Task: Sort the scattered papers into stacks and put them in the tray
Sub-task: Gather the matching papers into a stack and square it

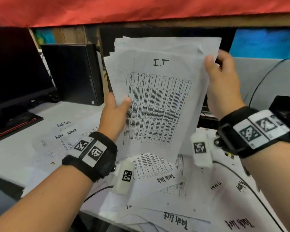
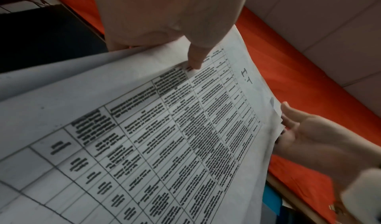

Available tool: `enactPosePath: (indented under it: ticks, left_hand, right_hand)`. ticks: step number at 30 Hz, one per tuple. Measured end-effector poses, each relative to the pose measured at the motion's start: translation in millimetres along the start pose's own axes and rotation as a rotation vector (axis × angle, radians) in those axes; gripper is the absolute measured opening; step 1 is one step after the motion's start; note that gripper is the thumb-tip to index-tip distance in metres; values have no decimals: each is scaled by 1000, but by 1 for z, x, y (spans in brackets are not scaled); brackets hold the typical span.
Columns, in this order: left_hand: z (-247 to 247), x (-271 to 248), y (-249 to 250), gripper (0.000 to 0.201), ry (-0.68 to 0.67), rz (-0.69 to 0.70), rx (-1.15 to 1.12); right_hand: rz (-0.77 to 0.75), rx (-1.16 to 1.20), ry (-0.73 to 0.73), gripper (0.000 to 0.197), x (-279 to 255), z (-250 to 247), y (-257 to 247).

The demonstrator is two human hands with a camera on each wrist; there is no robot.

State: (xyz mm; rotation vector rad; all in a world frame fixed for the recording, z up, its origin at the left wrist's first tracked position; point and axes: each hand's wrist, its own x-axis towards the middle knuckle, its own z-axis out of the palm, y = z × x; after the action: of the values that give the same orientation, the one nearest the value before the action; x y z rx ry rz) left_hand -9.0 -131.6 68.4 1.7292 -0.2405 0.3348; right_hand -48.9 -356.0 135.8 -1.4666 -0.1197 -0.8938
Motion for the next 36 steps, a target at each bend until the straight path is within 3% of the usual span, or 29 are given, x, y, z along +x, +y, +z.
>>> enactPosePath:
  ticks: [4,9,11,15,19,24,26,29,33,36]
  left_hand:
    - [1,-1,-2,24,-4,-39,-53]
    - [2,1,-9,30,22,-101,-133]
    - [4,2,-10,27,28,-111,-146]
    - [4,2,-11,28,48,-106,-153]
    - [4,1,-14,30,48,-117,-117]
    - [6,5,-20,22,64,-146,-112]
    - [4,6,-20,18,62,-151,-121]
    - [3,4,-17,17,38,-138,-143]
    - [11,-3,-6,18,83,-59,-82]
    - [17,-8,8,20,190,66,-32]
  right_hand:
    - [-147,-176,-22,18,26,10,-17]
    - [-80,-223,79,19,36,16,-2]
    - [-132,-215,109,13,32,19,0]
    - [-283,-447,-98,32,20,20,1]
    - [-130,-607,-87,34,21,14,7]
    - [40,-158,-38,59,11,4,21]
    - [192,-74,-62,53,1,-1,36]
    - [349,-159,-133,32,-24,-1,59]
    - [331,-214,-52,12,-35,10,62]
    - [225,-195,3,13,-32,19,46]
